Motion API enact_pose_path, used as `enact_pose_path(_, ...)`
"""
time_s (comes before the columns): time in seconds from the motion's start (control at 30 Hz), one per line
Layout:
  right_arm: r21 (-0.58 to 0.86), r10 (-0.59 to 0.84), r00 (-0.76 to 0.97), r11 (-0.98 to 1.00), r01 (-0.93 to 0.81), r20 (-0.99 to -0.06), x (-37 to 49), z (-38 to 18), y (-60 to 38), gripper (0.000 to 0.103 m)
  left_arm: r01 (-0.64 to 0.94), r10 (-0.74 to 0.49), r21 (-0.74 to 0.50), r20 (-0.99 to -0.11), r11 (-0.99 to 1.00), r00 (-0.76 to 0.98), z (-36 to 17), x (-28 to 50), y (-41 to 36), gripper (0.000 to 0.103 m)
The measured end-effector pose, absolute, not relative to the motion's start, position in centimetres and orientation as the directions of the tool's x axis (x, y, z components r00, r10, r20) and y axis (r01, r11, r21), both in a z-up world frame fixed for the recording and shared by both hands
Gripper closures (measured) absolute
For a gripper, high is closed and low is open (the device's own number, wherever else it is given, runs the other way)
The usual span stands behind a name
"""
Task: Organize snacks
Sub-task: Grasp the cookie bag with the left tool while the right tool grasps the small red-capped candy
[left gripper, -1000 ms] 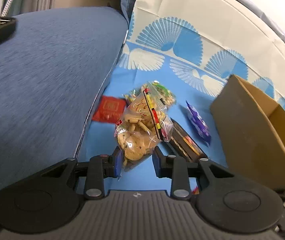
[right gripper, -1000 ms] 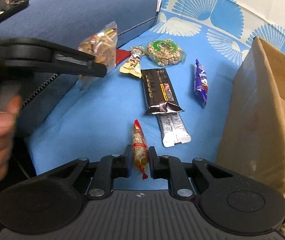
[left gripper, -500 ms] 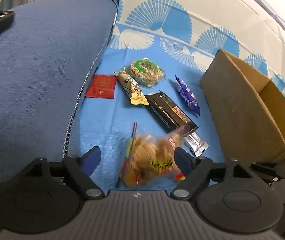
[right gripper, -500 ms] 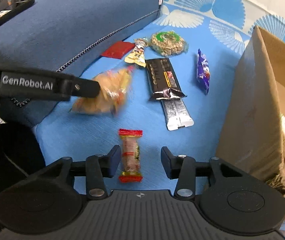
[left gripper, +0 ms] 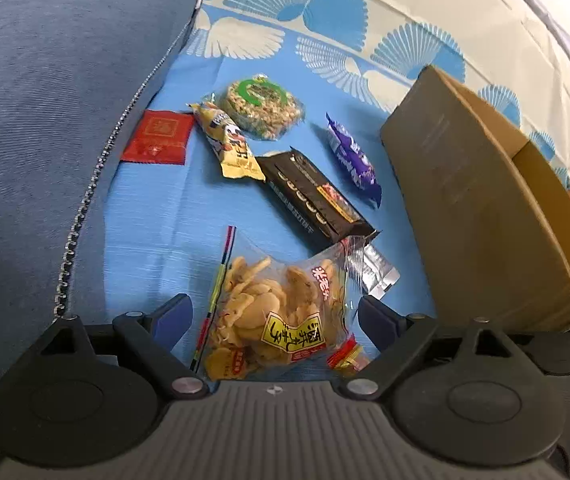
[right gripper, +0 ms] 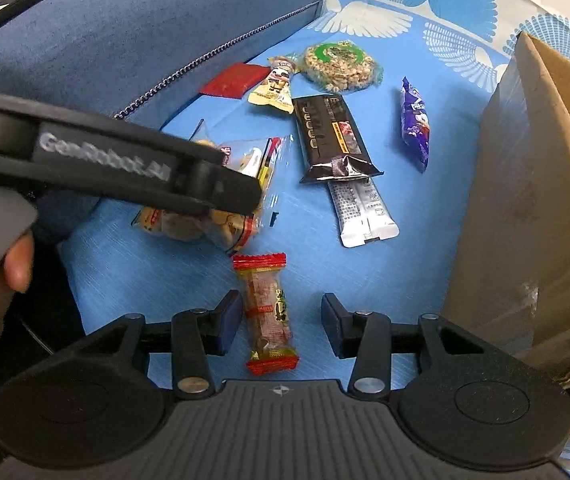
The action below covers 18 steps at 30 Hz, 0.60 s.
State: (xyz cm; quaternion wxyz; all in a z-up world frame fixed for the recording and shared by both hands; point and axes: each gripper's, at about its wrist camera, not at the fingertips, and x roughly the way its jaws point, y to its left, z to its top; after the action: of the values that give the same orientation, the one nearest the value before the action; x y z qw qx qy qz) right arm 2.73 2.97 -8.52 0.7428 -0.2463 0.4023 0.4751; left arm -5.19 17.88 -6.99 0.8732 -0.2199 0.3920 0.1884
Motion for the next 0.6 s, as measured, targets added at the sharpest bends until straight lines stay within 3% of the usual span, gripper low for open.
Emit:
enact_pose_path(0.2,0.011,0.525,0.216,0.396,-0.918,-0.823,2.2,-8.6,3.1,0.08,-0.517,0.179,-0.202,-0.785,0.832,0.594,-7.5,-4.5,17.8,0.01)
enact_pose_path(0.27,0.008,0.528,0.217,0.391,-0.921,-0.821,2.1,-8.6,3.1,0.082,-0.51,0.179,-0.195,-0.784,0.838,0.594,-7.5,-4.4,17.6,0.013)
enact_pose_path(0.43,0.013,0.537,0.221,0.397,-0.918,-0.814,2.1,-8.4,2.9,0.085,-0.482,0.178,-0.195,-0.762,0.854,0.622,-7.1,-4.6,17.1,0.033)
enact_pose_path(0.6,0.035,0.573,0.225,0.407,-0.913,-0.788,2.3,-7.7,2.6,0.085,-0.504,0.211,-0.217,-0.722,0.836,0.659,-6.3,-5.6,17.4,0.037)
